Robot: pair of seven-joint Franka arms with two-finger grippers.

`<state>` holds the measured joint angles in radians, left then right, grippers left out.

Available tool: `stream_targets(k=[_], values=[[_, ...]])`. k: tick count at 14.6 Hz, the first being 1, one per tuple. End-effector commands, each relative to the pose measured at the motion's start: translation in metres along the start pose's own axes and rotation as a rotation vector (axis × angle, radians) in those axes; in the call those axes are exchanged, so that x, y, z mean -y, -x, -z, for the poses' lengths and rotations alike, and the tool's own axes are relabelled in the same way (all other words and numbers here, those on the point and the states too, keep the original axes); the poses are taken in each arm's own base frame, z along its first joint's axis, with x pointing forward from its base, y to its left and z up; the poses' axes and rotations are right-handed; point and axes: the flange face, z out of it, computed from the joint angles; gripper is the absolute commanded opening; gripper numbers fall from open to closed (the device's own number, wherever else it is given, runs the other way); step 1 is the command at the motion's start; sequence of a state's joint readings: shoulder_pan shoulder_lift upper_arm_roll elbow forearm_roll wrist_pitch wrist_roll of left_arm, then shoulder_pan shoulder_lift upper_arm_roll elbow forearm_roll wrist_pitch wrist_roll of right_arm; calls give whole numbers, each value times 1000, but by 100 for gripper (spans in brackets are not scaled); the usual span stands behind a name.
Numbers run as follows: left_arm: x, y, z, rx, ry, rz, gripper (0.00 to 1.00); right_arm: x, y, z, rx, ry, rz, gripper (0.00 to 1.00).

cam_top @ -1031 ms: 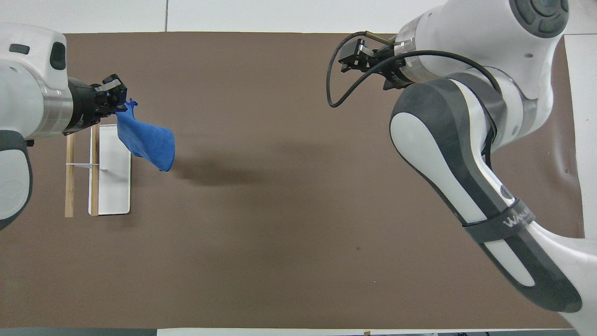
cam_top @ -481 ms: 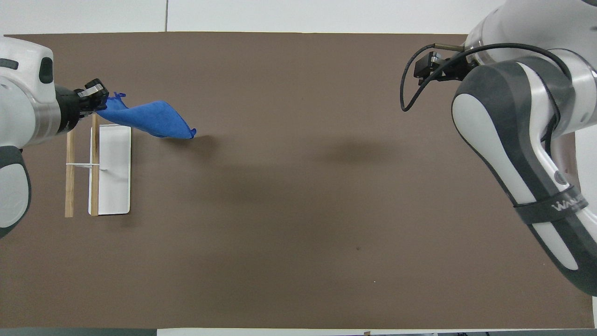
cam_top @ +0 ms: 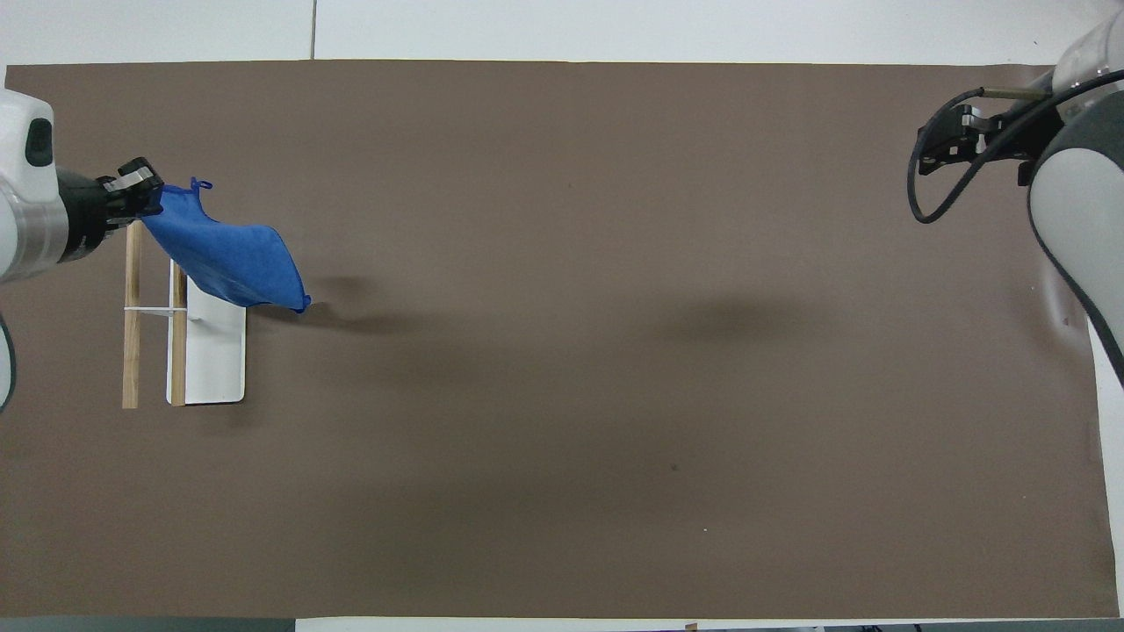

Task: Right arm passes towel to left arm to hang
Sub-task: 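Open the right gripper and withdraw it while the left gripper holds, then lower the towel with the left gripper over the wooden rack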

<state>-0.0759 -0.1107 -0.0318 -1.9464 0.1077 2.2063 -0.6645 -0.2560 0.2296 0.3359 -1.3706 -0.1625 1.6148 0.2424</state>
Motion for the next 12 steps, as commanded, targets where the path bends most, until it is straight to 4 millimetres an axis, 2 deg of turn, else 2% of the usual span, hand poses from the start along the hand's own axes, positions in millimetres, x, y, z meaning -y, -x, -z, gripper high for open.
stream_targets(k=[1, 2, 4, 6, 9, 12], values=[[26, -7, 3, -41, -8, 34, 0, -25, 34, 25, -3, 47, 31, 100], [32, -10, 3, -47, -10, 47, 0, -31, 45, 31, -3, 40, 56, 100], [49, -21, 2, -56, -21, 92, 0, -51, 55, 36, 22, -60, 30, 100], [64, -32, 3, -83, -15, 160, 0, -66, 61, 31, 62, -80, 17, 100], [84, -45, 3, -110, -17, 210, 0, -62, 88, 17, 99, -80, 54, 100], [106, -55, 1, -125, -28, 251, 0, -61, 90, 14, 105, -80, 57, 100]])
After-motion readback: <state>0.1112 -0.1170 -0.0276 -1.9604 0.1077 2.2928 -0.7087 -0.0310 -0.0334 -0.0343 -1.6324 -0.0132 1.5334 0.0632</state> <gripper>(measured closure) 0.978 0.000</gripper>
